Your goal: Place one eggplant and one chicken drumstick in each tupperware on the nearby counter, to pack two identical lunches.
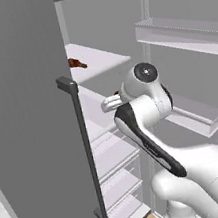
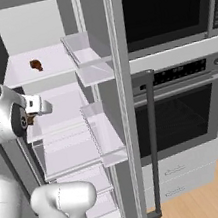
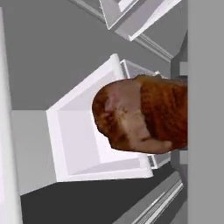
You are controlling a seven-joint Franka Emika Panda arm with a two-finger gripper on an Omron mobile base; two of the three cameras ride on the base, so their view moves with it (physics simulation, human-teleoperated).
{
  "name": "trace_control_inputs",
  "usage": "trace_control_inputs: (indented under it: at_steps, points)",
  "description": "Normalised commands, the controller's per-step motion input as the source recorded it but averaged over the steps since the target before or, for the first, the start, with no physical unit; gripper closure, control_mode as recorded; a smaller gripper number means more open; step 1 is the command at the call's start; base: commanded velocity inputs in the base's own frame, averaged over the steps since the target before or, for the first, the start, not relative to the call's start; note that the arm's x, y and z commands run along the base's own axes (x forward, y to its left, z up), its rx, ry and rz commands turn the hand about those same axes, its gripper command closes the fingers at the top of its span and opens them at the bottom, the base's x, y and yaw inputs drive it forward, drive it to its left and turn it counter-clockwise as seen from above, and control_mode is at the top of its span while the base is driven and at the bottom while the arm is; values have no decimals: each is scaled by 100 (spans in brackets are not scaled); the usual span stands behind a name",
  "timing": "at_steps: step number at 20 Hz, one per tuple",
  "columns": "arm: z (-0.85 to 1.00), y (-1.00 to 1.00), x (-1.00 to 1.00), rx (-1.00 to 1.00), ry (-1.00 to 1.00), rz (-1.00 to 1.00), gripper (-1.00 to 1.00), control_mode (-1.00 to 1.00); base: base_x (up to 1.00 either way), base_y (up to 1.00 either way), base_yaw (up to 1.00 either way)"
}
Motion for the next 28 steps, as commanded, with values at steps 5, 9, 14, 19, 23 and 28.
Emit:
trace_control_inputs:
  at_steps: [5, 9, 14, 19, 23, 28]
  points:
    - [-63, 0, -74, -1, 7, 1, 100, 100, -20, -1, 0]
    - [0, 0, 0, 0, 0, 0, 100, 100, -100, 0, 0]
    - [0, 0, 0, 0, 0, 0, 100, 100, -100, 0, -24]
    - [0, 0, 0, 0, 0, 0, 100, 100, -96, -14, -63]
    - [0, 0, 0, 0, 0, 0, 100, 100, -22, -88, -67]
    - [0, 0, 0, 0, 0, 0, 100, 100, 32, -100, -48]
